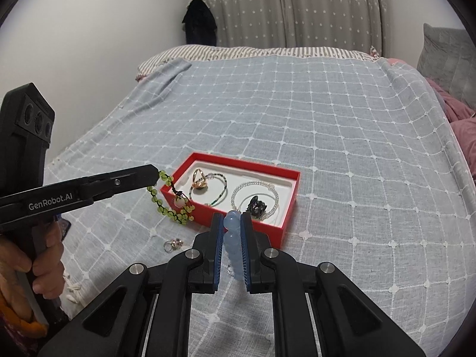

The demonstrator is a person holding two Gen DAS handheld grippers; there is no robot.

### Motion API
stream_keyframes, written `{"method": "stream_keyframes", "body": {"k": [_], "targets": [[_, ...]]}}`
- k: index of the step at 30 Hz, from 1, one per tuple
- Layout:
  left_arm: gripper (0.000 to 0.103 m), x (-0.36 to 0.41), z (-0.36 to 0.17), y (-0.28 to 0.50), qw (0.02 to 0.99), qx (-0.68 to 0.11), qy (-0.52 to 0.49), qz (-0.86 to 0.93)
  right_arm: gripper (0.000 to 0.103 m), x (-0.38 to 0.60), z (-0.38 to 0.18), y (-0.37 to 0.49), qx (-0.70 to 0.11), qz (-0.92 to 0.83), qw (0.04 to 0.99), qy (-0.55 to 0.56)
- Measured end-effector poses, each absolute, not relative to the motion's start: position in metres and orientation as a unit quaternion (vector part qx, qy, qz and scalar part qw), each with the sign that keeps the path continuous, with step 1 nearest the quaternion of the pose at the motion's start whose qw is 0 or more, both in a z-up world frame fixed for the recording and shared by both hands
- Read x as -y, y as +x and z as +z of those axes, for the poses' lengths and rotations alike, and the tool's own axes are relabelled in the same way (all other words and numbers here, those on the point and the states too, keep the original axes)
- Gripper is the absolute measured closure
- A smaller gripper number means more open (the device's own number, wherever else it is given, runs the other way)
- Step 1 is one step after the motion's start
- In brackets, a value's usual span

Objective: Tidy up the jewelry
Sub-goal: 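Lift both bracelets and carry them over the red box, then lower both bracelets into the red box and open both tools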

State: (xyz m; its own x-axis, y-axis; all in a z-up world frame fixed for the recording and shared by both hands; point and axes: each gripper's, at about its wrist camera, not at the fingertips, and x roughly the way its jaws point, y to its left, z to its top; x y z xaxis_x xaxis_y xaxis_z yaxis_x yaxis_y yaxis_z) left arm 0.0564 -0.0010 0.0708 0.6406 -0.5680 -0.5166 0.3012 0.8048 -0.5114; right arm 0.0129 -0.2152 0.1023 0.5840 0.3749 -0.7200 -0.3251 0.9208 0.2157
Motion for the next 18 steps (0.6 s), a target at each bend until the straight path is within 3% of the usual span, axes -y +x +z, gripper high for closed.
{"method": "stream_keyframes", "body": {"k": [8, 18], "targets": [[0.102, 0.014, 0.077, 0.085, 0.877, -0.330, -0.232, -0.260, 0.091, 0.232, 0.108, 0.029, -0.408, 0.177, 0.893, 0.064], [0.102, -0.003, 0.028, 0.121, 0.889, -0.374, -0.207, -0.163, 0.091, 0.236, 0.111, 0.046, -0.404, 0.166, 0.897, 0.071]]}}
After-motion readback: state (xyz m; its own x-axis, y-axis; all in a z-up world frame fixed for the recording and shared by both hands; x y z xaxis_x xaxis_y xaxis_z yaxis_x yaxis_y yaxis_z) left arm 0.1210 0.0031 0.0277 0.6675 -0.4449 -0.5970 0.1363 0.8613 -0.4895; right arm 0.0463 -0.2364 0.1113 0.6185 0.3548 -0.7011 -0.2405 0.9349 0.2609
